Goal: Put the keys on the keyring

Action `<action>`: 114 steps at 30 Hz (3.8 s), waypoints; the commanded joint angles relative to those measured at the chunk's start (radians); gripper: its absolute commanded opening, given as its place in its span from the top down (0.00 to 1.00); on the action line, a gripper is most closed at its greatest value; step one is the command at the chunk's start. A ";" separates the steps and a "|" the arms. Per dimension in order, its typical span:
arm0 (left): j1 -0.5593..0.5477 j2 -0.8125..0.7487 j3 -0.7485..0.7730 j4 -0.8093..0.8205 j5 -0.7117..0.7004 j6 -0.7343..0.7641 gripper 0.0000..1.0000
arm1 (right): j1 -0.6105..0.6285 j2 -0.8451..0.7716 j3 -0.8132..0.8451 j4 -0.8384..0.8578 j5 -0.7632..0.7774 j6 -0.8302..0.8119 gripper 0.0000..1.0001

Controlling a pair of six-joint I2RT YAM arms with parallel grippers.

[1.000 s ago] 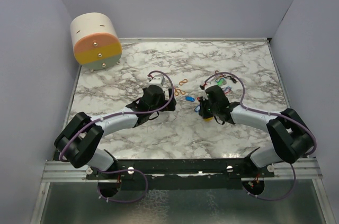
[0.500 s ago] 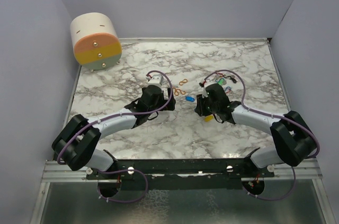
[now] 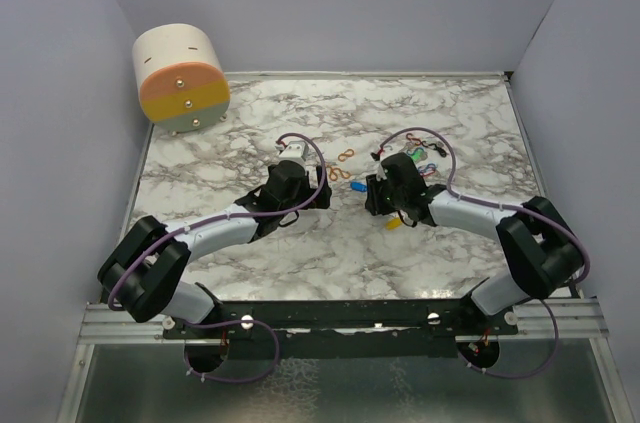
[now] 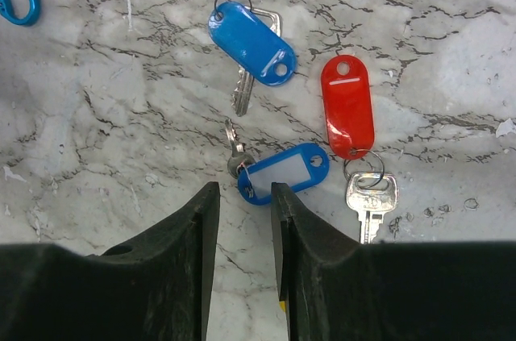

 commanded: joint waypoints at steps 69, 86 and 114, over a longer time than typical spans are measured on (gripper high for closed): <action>0.025 0.279 0.097 0.038 0.020 -0.024 0.01 | 0.010 -0.226 -0.077 0.084 0.004 -0.020 0.99; 0.027 0.380 0.168 0.071 0.073 -0.010 0.01 | 0.010 -0.220 -0.076 0.081 0.025 -0.021 0.99; 0.017 0.329 0.096 -0.072 -0.169 0.035 0.32 | 0.010 -0.237 -0.082 0.079 0.020 -0.024 0.99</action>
